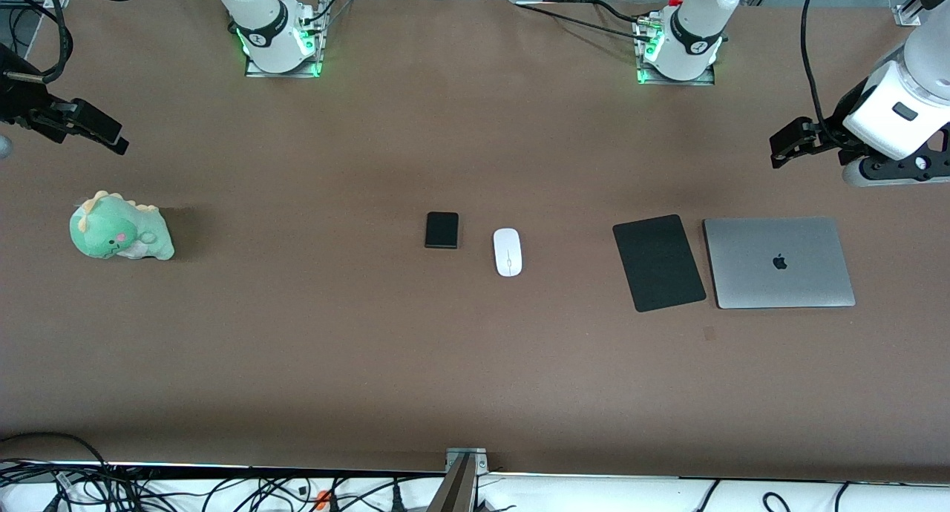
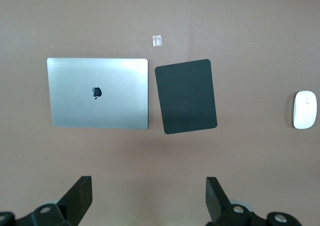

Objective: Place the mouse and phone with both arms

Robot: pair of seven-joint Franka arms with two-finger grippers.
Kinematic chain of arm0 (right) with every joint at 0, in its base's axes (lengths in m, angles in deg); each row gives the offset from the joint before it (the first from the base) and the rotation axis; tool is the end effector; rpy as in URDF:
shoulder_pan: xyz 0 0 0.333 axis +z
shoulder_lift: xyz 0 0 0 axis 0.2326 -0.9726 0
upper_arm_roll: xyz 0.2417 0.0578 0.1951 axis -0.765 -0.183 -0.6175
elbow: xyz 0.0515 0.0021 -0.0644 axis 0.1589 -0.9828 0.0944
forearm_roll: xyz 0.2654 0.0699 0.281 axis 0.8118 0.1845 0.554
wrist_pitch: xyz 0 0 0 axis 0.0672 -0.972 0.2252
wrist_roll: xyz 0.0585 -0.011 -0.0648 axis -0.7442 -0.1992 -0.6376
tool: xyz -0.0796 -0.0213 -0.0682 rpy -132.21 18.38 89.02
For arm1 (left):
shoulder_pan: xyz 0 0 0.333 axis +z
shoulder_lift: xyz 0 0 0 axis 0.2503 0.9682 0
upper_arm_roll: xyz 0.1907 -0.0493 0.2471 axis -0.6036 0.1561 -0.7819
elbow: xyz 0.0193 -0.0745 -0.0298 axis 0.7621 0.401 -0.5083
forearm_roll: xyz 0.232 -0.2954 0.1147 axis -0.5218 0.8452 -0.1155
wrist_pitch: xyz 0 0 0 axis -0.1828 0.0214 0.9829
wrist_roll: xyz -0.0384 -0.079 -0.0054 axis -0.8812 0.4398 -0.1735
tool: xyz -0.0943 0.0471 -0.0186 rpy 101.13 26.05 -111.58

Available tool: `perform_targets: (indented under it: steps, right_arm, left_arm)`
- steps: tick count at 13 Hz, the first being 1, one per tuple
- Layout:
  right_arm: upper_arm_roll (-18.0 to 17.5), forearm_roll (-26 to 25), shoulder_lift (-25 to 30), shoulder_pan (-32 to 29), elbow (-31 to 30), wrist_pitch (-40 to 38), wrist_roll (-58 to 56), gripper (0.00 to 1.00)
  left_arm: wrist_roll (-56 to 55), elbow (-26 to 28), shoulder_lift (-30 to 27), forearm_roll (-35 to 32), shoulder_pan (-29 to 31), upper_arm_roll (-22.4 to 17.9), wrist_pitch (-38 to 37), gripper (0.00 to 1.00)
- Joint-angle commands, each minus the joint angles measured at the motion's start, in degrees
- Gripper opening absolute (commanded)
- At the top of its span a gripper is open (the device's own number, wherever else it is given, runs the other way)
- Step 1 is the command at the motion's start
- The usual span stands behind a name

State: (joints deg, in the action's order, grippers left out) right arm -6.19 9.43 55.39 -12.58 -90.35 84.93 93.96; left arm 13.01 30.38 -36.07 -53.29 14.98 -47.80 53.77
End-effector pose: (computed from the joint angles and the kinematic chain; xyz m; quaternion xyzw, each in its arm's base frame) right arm 0.5364 0.0018 0.6196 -0.9954 0.0955 0.0019 0.0023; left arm 0.5562 -0.0555 0.6109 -0.9984 -0.0317 0.0404 0.0240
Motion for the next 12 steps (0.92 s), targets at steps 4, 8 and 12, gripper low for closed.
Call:
perform_targets:
  steps: [4,8,12]
  right_arm:
    - [-1.2,1.1,-4.1,2.1,-1.0,-2.2,-0.6,1.00]
    - [-1.3,1.3,-9.3,5.8,-1.5,2.3,1.4,1.00]
    - [-1.3,6.9,-15.2,8.1,-2.1,7.3,2.2,1.00]
  left_arm:
    - [1.1,0.7,-1.3,-0.8,0.5,1.0,-0.2,1.00]
    - [1.0,1.0,-1.1,2.1,0.6,0.9,-0.2,1.00]
    - [0.0,1.0,2.5,5.8,0.1,1.1,1.2,1.00]
